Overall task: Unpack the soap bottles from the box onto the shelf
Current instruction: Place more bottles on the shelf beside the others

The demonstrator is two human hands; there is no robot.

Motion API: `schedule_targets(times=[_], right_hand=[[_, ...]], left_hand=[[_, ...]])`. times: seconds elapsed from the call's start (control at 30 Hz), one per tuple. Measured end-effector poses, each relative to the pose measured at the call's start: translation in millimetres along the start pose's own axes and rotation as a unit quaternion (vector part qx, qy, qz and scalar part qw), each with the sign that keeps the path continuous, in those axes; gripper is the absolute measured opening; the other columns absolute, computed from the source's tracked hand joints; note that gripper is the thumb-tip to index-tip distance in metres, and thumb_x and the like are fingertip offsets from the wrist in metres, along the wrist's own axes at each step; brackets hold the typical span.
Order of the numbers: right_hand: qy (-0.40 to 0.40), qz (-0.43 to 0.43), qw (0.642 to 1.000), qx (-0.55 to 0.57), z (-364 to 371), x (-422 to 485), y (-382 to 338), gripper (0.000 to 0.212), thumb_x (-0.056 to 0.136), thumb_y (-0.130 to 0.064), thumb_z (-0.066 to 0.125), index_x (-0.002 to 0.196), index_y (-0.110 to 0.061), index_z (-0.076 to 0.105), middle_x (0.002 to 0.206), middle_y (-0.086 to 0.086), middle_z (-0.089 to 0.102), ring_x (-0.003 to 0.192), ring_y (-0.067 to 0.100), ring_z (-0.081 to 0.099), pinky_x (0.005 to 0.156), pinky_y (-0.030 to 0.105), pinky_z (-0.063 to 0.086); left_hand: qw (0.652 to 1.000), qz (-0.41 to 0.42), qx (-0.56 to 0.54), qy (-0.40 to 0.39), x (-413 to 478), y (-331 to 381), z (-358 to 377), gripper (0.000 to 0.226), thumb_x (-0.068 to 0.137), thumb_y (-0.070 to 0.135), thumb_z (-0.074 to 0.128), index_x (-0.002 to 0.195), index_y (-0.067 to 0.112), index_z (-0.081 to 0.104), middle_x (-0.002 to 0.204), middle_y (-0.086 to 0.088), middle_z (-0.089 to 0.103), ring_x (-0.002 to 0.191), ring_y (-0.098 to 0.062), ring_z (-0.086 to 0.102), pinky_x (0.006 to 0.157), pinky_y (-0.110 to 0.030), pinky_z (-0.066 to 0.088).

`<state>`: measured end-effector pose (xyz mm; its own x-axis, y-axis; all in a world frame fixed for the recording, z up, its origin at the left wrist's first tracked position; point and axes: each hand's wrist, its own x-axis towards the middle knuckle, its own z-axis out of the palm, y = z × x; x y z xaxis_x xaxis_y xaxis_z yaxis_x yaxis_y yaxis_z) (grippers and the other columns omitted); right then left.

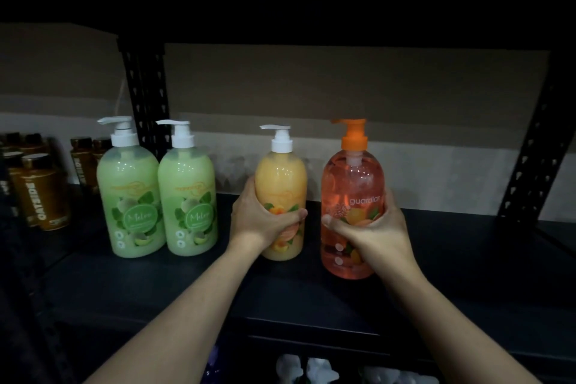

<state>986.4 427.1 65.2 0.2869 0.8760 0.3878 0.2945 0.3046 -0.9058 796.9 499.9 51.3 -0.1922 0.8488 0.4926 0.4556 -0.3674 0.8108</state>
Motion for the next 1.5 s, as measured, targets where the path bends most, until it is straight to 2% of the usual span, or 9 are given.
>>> schedule_targets(times=[0.2,0.37,0.57,0.8,1.1,1.5], right_hand=[[0.01,-0.004,1.0,0.008,-3,-4,-4,0.09,0.051,-0.036,0.095,0.129,-0.035,0.049,0.113,-0.01,0.066,0.103,0.006,0.064,0.084,0.025,0.05],[0.019,-0.001,1.0,0.003,-5,-4,-2,0.094,0.047,-0.043,0.095,0.13,-0.036,0.049,0.114,-0.009,0.067,0.104,0.009,0.065,0.093,0.035,0.053],[0.027,-0.006,1.0,0.008,0,2,-11,0.096,0.047,-0.04,0.095,0.131,-0.036,0.048,0.113,-0.011,0.066,0.103,0.007,0.064,0.094,0.037,0.052],[0.037,-0.014,0.999,-0.02,14,35,-21,0.098,0.052,-0.041,0.093,0.134,-0.031,0.041,0.116,-0.007,0.062,0.104,0.014,0.062,0.096,0.043,0.052],[0.011,-0.01,1.0,-0.017,21,44,-4,0.094,0.057,-0.032,0.093,0.134,-0.028,0.038,0.115,-0.008,0.057,0.106,0.012,0.059,0.089,0.033,0.048],[0.003,0.006,1.0,-0.017,29,41,24,0.103,0.051,-0.039,0.095,0.135,-0.031,0.038,0.122,-0.006,0.058,0.112,0.015,0.06,0.099,0.044,0.05]], left_hand=[[0.999,-0.039,-0.018,-0.012,-5,-6,0,0.094,0.037,0.061,0.085,0.12,0.032,0.05,0.108,0.008,0.064,0.098,-0.015,0.063,0.088,-0.039,0.055],[0.999,-0.036,-0.015,-0.013,-8,-3,1,0.086,0.045,0.051,0.09,0.119,0.029,0.052,0.104,0.008,0.064,0.095,-0.014,0.063,0.087,-0.038,0.055],[0.999,-0.035,-0.022,-0.014,-9,-4,0,0.097,0.036,0.064,0.081,0.124,0.032,0.051,0.106,0.009,0.065,0.097,-0.014,0.064,0.088,-0.04,0.055],[0.999,-0.04,-0.03,-0.015,-8,-5,1,0.095,0.035,0.063,0.082,0.121,0.033,0.053,0.102,0.011,0.066,0.094,-0.011,0.064,0.086,-0.04,0.057],[0.999,-0.029,-0.036,-0.017,-8,-10,1,0.094,0.037,0.063,0.083,0.121,0.035,0.051,0.106,0.011,0.065,0.097,-0.011,0.064,0.087,-0.039,0.056],[0.999,-0.023,-0.034,-0.01,-8,-11,2,0.097,0.037,0.065,0.081,0.125,0.034,0.053,0.107,0.011,0.066,0.098,-0.01,0.065,0.087,-0.038,0.056]])
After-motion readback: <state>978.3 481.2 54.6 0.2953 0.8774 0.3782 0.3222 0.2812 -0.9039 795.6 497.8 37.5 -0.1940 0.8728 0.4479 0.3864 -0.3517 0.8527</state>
